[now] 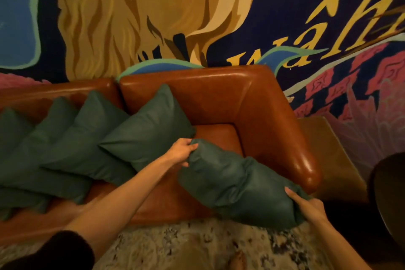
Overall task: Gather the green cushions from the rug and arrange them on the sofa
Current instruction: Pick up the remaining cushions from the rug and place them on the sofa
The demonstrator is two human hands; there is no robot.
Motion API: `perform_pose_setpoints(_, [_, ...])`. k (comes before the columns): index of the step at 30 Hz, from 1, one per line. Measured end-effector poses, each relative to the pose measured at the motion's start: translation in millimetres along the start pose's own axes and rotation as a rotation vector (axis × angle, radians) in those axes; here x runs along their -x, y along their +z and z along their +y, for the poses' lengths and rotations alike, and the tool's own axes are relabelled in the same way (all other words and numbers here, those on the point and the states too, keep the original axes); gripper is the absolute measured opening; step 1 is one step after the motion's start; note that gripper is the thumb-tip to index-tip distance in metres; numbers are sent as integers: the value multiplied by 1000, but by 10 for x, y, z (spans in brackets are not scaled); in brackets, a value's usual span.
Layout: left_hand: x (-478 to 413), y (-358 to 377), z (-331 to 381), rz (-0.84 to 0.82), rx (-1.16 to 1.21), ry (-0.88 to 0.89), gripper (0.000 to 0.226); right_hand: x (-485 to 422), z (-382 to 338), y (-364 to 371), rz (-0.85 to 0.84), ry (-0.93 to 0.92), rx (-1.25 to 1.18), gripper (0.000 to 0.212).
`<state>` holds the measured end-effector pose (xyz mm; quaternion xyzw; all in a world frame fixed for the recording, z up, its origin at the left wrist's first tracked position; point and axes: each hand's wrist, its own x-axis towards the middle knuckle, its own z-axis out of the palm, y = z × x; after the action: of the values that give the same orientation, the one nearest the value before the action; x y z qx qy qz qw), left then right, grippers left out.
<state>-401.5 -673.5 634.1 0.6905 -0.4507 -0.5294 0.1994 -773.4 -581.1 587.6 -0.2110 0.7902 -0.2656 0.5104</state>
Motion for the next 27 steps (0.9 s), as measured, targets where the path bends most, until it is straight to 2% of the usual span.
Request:
perform_pose_setpoints(6, [-527, -508, -494, 147, 220, -115, 18, -241, -439, 423, -60, -35, -39, 48])
perform_pose_setpoints(11, [-925, -842, -793, 215, 169, -166, 21, -373, -469, 810, -23, -67, -53, 34])
perform_pose_setpoints(15, [-1162, -1166, -916, 167, 143, -127, 19, -527, -609, 1028, -8, -105, -19, 26])
perform_pose_setpoints(18, [-1249, -1202, -1094, 173, 73, -130, 33, -642, -635, 1141, -4, -102, 179, 27])
perform_pose_setpoints(22, [-1317, -970, -1392, 169, -140, -167, 33, -765, -522, 1309, -45, -67, 656, 46])
perform_pose_setpoints(24, [-1377, -921, -1362, 182, -243, -95, 33, -766, -605, 1354, -29, -183, 777, 55])
perform_pose_setpoints(27, [-1489, -923, -1207, 204, -264, -53, 30, -735, -807, 1489, -69, -475, 983, 71])
